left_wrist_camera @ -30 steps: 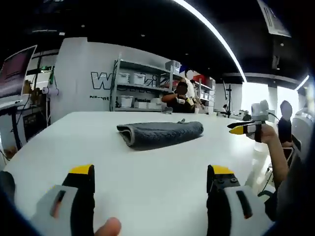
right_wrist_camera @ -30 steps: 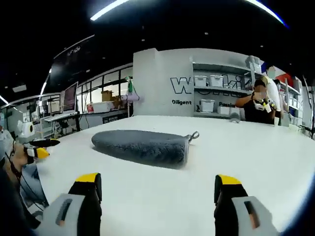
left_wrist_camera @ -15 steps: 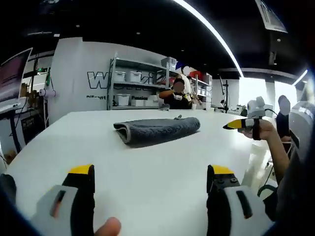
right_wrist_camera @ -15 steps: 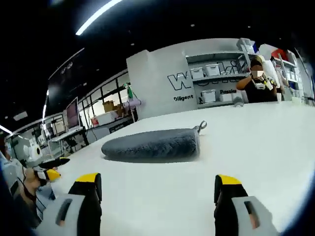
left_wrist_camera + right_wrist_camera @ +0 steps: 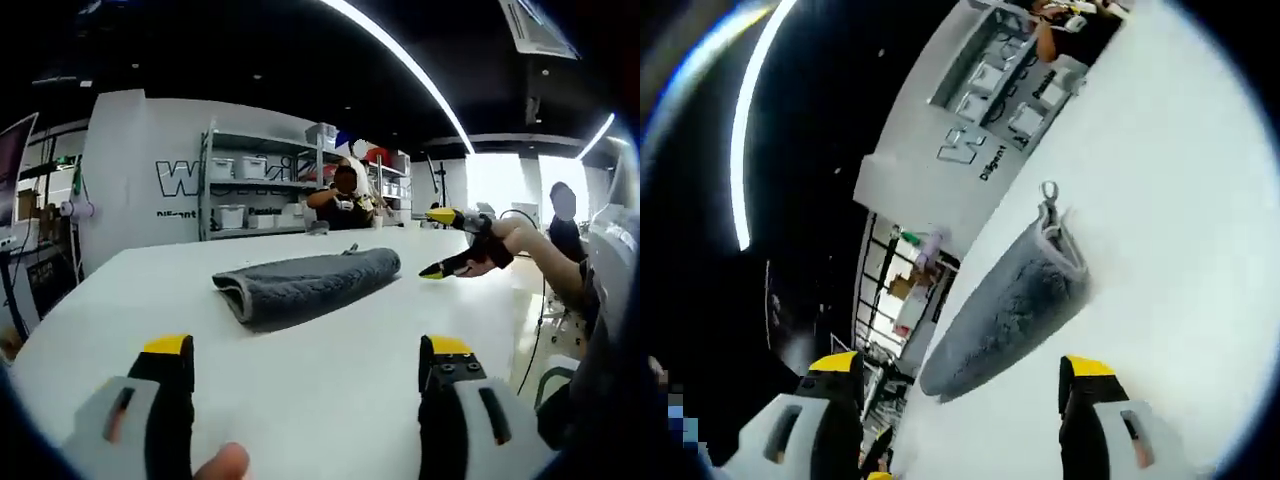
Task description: Fold the towel on the table until its edges align and the towel forms a compact rectangular stack.
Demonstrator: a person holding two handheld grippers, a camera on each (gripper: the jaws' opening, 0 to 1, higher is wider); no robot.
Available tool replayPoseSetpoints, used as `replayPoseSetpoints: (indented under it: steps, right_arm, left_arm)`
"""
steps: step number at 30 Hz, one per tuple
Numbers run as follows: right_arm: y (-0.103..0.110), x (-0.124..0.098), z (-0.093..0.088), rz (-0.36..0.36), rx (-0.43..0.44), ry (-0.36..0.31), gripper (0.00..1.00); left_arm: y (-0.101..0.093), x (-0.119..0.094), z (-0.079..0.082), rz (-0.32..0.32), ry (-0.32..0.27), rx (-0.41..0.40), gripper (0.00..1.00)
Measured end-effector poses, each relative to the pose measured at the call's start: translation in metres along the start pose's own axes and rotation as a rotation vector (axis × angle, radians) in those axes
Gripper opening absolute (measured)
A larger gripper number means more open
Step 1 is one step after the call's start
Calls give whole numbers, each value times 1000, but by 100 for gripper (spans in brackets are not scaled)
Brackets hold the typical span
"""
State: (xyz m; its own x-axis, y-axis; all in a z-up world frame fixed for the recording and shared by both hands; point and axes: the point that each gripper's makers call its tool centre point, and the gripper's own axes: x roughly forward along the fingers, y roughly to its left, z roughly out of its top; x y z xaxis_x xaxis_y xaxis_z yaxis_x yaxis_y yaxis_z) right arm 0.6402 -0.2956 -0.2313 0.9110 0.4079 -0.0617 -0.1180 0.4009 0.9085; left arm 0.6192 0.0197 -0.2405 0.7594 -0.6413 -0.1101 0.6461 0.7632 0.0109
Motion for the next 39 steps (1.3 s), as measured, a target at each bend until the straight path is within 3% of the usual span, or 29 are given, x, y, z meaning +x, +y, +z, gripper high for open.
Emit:
replayPoseSetpoints:
  steps: [2,7,10,17,22,24,29,35,36,39]
  right_arm:
    - [-4,2,13,19,73,-33,79]
    - [-26,12,47,-20,94,-61,72]
    - [-29,14,47,-27,108,-63,65]
    - [-35,6,47,-82,112,-68,64]
    - [-40,3,44,-119,93,-67,57]
    - [-44,2,45,-138,85,-73,52]
    - [-64,2,49,-166,100,-111,26]
    - [-59,-1,56,-138,129,-139,30]
    - [-45,7,57,-137,132,-139,31]
    - [-42,9,55,-156,99,-117,32]
  left_arm:
    - [1,2,5,-2,-23,1,97]
    - [3,5,17,-22,-71,7,97]
    - [6,5,22,-19,-90,8,97]
    - [14,-2,33,-29,-140,-10,96]
    - [17,-3,36,-35,-153,-12,96]
    - [19,-2,36,-44,-152,-16,96]
    - [13,2,40,-87,-171,-19,95]
    - [6,6,37,-124,-158,-19,95]
    - [6,6,36,-129,-158,-20,95]
    - [5,4,35,-134,-154,-22,95]
